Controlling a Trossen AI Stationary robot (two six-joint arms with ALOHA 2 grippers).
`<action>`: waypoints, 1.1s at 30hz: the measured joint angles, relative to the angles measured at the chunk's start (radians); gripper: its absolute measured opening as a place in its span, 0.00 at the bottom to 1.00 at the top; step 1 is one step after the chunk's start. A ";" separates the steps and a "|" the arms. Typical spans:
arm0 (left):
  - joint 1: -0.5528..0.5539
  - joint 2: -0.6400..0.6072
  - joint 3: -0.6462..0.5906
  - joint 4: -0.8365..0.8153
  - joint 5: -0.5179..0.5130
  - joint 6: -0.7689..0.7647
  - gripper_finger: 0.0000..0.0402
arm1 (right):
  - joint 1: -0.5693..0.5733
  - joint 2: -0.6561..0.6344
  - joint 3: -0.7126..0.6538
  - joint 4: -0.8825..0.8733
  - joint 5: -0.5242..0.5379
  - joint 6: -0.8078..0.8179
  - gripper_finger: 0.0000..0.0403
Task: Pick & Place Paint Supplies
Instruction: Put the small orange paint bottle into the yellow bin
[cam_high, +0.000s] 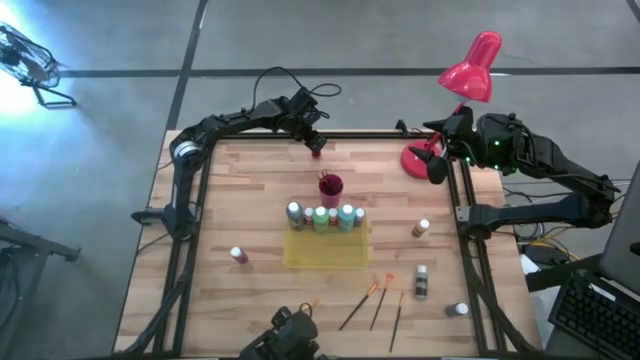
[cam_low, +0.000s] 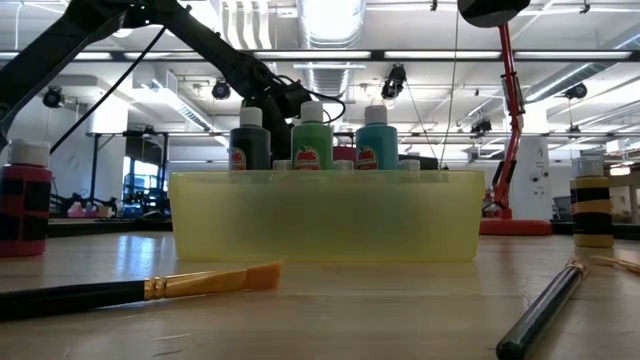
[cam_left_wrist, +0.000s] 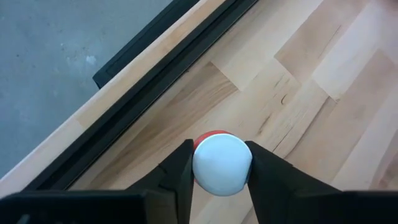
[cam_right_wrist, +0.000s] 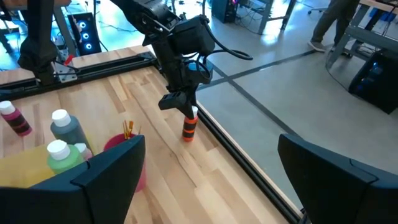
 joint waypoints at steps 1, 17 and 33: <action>0.000 0.000 0.000 -0.001 0.000 0.000 0.30 | 0.000 0.000 0.000 0.000 0.000 0.000 0.90; -0.004 -0.082 0.070 -0.164 -0.012 0.079 0.30 | 0.000 0.000 0.000 -0.015 0.000 0.000 0.90; -0.111 -0.358 0.168 -0.302 -0.019 0.096 0.30 | 0.000 0.000 0.000 -0.018 0.000 0.000 0.90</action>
